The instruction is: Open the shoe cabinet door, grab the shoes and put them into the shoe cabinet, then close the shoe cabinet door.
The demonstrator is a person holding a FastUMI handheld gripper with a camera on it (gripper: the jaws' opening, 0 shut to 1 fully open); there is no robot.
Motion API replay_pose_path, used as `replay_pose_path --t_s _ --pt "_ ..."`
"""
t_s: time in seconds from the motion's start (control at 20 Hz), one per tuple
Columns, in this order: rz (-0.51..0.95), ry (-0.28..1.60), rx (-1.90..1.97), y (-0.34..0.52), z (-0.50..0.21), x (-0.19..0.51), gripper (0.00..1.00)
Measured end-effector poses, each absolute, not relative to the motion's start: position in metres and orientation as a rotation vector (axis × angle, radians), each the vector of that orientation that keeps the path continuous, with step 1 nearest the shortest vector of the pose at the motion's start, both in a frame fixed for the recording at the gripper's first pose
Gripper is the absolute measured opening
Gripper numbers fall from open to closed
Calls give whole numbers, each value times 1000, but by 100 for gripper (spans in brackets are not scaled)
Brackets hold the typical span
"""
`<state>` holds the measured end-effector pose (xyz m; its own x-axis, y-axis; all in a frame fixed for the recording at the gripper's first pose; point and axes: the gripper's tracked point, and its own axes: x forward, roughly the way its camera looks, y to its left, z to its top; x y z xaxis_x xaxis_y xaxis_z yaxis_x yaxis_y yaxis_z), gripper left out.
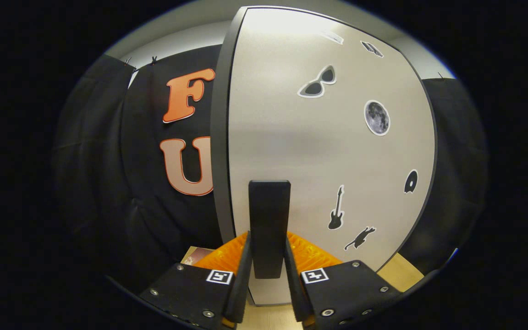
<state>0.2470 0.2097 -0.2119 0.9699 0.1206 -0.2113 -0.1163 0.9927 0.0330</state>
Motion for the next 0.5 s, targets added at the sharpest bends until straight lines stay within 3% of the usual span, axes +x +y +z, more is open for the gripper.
replay_pose_path --t_s 0.2,0.5 --pt "139 186 -8 209 -212 242 31" --pt "204 194 -8 202 -210 212 27"
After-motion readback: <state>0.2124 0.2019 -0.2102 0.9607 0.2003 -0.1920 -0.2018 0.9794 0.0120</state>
